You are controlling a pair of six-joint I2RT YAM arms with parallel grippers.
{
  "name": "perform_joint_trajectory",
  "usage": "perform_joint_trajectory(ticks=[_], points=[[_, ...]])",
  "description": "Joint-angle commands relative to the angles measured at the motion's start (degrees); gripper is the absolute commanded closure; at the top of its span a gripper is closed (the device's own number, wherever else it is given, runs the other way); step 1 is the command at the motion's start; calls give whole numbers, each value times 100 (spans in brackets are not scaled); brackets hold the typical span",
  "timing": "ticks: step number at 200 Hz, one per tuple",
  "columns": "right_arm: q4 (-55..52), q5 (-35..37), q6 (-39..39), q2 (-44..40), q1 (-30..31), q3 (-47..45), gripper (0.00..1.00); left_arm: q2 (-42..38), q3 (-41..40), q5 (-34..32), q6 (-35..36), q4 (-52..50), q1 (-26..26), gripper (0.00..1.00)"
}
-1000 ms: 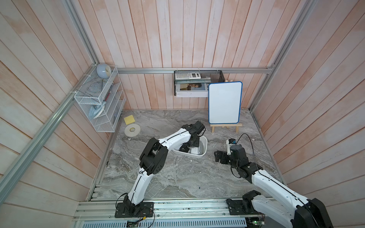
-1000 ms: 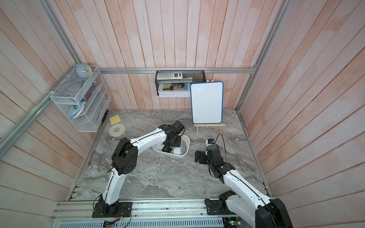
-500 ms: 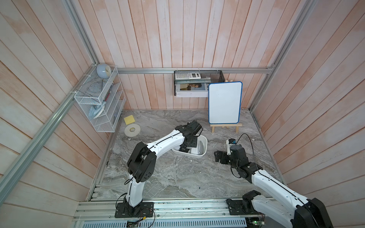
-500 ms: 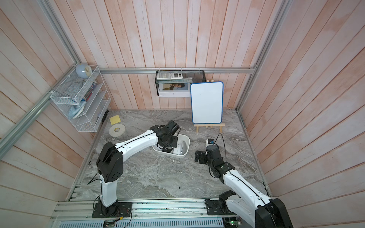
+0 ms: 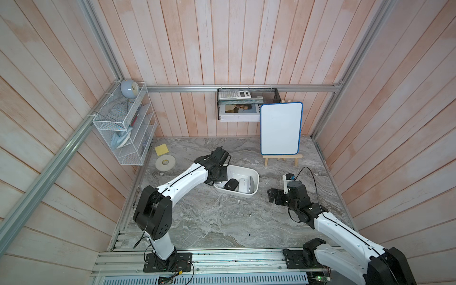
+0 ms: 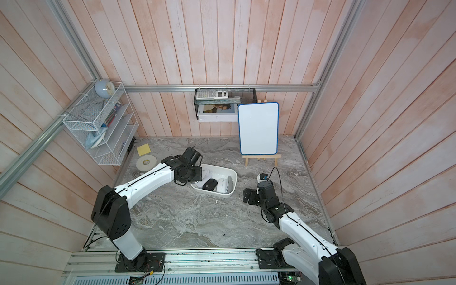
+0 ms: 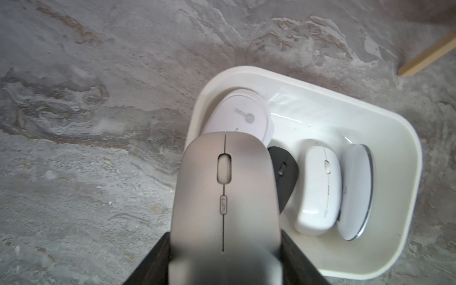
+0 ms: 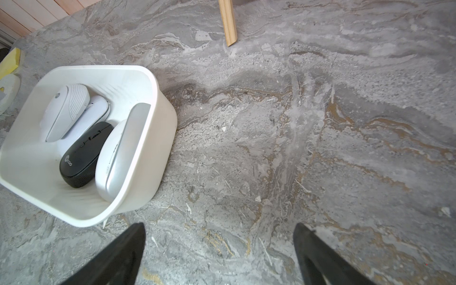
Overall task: Take out the mouse from the storage box
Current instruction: Pick up the mouse from the storage box, then place the mouse at the center of the board.
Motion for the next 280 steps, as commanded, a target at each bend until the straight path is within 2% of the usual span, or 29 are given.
perform_joint_trajectory(ticks=[1,43,85,180,280], points=[[-6,39,69,22,27,58,3,-274,-292,-100,24,161,303,42],[-89,6,104,62,27,138,2,-300,-671,-177,24,320,871,42],[-163,-15,130,99,23,217,2,-18,-767,-205,-1,553,1162,42],[-252,-74,182,324,48,405,3,868,-461,-422,47,780,1464,42],[-314,-44,218,483,93,542,2,1429,-396,-212,47,1040,1572,40]])
